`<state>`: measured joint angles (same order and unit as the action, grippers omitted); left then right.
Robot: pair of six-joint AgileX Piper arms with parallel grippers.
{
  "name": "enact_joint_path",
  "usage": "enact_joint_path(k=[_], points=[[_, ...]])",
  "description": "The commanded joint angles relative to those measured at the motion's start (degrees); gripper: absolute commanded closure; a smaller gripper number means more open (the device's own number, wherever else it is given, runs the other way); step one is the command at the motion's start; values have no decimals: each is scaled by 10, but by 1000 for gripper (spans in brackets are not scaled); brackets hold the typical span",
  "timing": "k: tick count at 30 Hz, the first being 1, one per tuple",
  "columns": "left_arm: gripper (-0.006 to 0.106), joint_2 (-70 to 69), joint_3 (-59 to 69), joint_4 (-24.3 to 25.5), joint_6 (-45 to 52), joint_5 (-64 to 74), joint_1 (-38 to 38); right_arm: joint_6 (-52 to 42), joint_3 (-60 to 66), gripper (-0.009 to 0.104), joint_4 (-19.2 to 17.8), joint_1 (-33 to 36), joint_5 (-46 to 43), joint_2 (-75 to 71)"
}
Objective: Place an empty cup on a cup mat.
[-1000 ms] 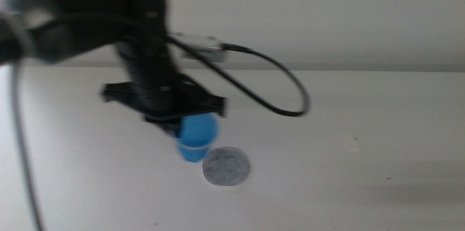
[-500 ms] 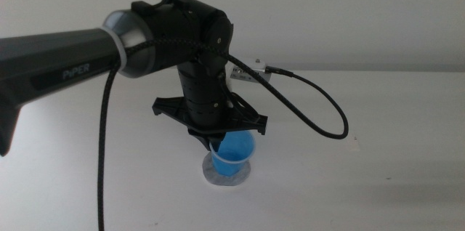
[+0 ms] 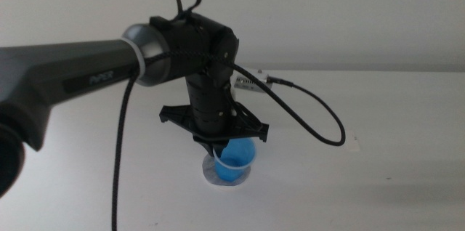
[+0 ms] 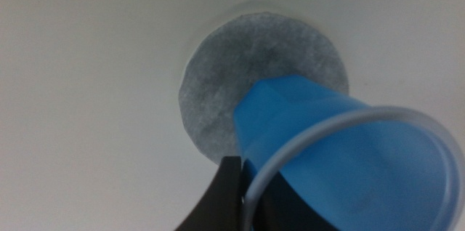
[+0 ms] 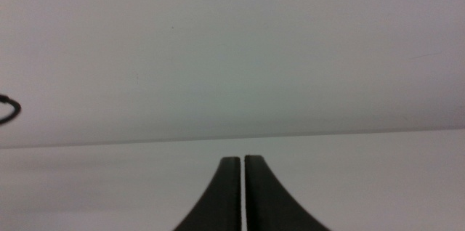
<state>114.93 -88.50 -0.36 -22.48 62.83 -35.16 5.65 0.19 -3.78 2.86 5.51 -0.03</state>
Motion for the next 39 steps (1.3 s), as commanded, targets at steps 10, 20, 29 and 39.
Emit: enact_joint_path(k=[10,20,29,39], points=[[88,11,-3,4,-4,-16,-3,-1,20,97,-6,0,-3,-21],[32,9,-3,17,16,13,-3,-1,20,97,-6,0,-3,-21],[7,-102,-3,-10,77,58,-3,-1,20,97,-6,0,-3,-21],[7,-354,17,21,150,125,-3,-1,20,97,-6,0,-3,-21]])
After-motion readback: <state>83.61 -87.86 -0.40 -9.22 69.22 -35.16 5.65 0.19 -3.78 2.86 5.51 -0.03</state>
